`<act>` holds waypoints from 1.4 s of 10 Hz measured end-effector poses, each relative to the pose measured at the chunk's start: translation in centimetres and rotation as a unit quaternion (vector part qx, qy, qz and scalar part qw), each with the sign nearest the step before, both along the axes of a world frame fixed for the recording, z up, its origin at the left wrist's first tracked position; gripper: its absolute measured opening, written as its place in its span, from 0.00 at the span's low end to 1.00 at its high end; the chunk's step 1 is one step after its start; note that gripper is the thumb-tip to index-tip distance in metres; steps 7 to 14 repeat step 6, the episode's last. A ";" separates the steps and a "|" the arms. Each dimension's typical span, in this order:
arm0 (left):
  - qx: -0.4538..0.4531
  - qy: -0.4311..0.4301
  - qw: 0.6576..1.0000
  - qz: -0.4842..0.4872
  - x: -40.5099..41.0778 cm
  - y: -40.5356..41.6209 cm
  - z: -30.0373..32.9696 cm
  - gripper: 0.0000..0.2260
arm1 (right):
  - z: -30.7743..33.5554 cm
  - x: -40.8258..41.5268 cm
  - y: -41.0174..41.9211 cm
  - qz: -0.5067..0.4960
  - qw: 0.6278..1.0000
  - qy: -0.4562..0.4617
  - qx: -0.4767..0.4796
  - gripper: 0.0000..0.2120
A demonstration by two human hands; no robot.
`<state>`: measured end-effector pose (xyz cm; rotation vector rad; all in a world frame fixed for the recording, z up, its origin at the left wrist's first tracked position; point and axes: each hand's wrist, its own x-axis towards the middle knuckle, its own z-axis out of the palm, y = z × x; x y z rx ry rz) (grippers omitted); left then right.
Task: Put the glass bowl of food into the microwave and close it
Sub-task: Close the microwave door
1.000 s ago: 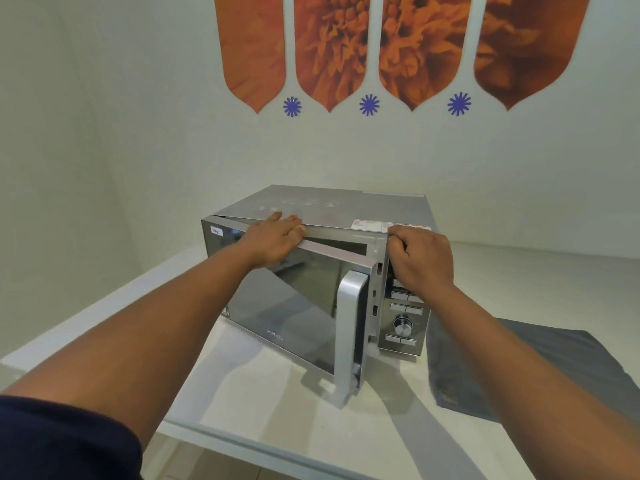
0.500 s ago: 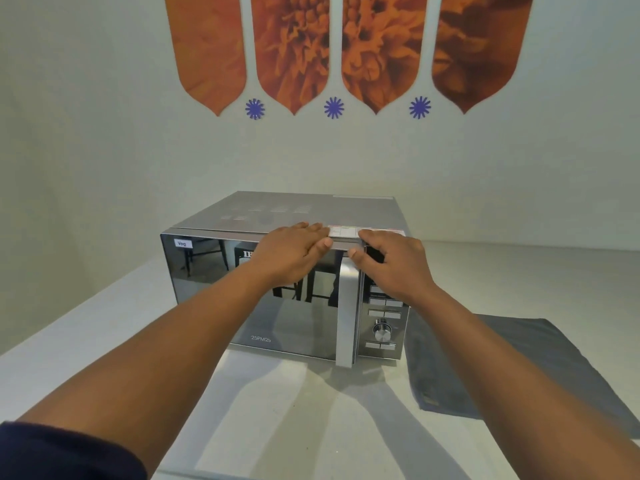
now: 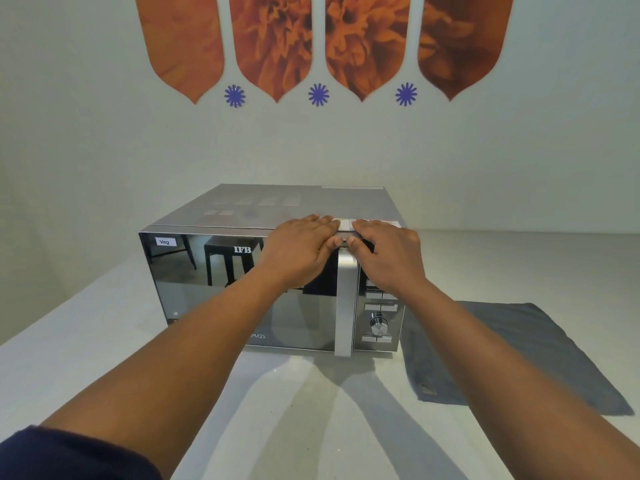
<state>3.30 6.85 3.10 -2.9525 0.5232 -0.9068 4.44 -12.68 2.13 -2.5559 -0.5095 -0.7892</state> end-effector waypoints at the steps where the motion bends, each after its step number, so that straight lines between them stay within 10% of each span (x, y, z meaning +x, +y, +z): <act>1: 0.000 0.008 1.000 0.005 0.6 0.0 0.0 0.28 | 0.0 0.1 0.2 -0.009 1.000 -0.007 -0.004 0.19; 14: -0.076 0.024 0.997 0.008 -0.6 -1.0 0.8 0.27 | -0.2 -0.7 0.5 -0.012 1.000 -0.027 -0.007 0.21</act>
